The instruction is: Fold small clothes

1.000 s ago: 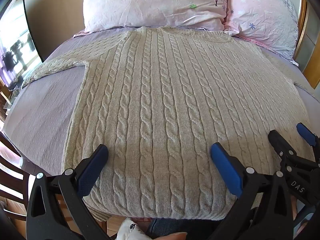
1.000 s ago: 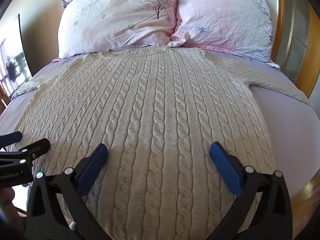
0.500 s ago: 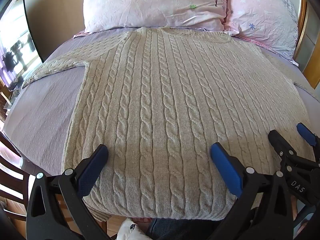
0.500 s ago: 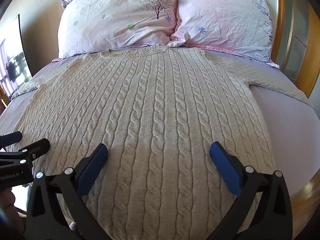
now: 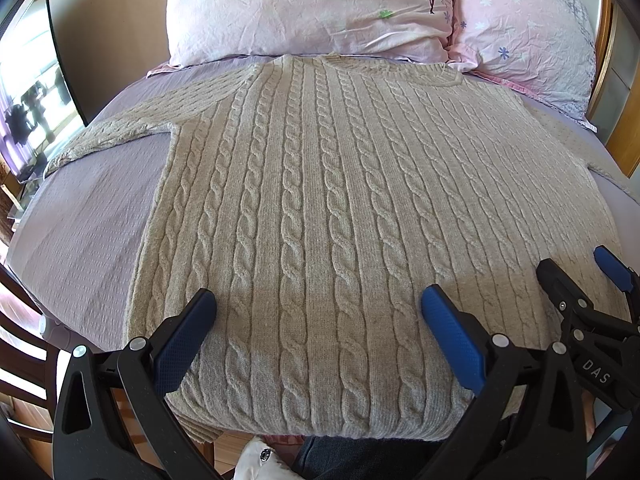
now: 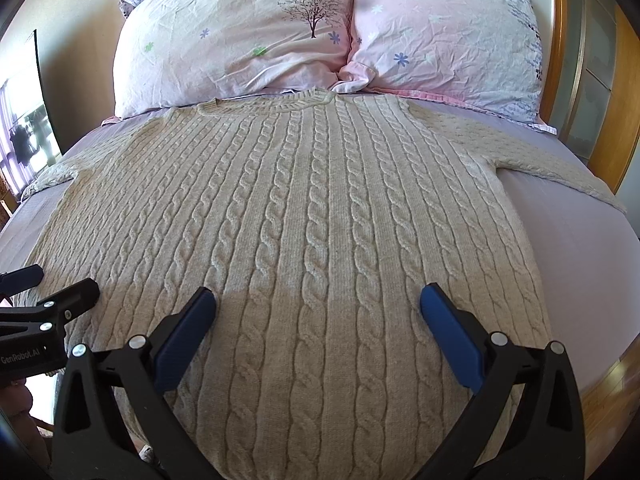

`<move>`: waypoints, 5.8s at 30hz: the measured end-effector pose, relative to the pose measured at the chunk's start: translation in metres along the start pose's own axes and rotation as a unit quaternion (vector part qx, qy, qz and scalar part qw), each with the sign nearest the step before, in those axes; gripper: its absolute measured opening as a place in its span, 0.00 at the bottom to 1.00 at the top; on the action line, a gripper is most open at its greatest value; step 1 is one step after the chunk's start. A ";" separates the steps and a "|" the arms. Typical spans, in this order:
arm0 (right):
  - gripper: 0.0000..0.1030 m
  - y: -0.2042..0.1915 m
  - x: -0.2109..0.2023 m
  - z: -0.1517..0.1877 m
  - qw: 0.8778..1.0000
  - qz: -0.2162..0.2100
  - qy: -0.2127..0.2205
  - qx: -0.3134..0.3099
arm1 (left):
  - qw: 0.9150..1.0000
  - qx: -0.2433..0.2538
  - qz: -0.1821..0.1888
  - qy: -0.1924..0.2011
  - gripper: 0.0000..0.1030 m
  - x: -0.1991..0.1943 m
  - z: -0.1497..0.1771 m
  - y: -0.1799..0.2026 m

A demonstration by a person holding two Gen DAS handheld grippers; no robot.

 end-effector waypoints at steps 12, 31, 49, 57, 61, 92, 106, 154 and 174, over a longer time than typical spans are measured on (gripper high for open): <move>0.98 0.003 -0.001 0.001 1.000 0.000 0.001 0.000 | 1.000 0.000 0.000 0.001 0.99 0.000 0.000 0.000; 0.98 0.001 -0.002 0.000 1.000 0.000 0.001 0.000 | 1.000 0.000 0.000 0.002 0.99 0.000 0.000 0.000; 0.98 0.001 -0.002 0.000 1.000 0.001 0.001 -0.001 | 1.000 0.000 0.000 0.002 0.99 0.000 -0.001 0.000; 0.98 0.000 -0.004 0.000 1.000 -0.001 -0.002 -0.008 | 1.000 0.001 0.000 0.002 0.99 0.000 0.000 0.000; 0.98 0.007 -0.003 0.000 0.999 -0.033 0.019 -0.036 | 1.000 0.010 0.003 0.006 0.99 -0.002 -0.001 0.002; 0.06 0.423 0.022 -0.143 0.899 0.048 0.122 0.418 | 0.962 -0.203 0.019 0.181 0.99 -0.002 -0.108 -0.215; 0.60 -0.020 0.011 -0.161 0.946 -0.324 0.017 -0.020 | 0.916 -0.373 0.034 0.144 0.93 0.041 -0.108 -0.322; 0.27 0.118 0.153 -0.168 0.940 -0.214 -0.100 0.248 | 0.966 -0.098 0.236 0.050 0.75 -0.010 -0.082 -0.128; 0.45 0.209 0.017 -0.040 0.941 -0.163 -0.072 0.288 | 0.937 -0.099 0.330 0.051 0.60 -0.028 -0.019 -0.102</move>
Point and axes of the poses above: each gripper's, at about its wrist camera, not at the fingertips, and x roughly the way its jaws point, y to its right, z to its underside, the point moved 6 cm from there along x, roughly the way its jaws point
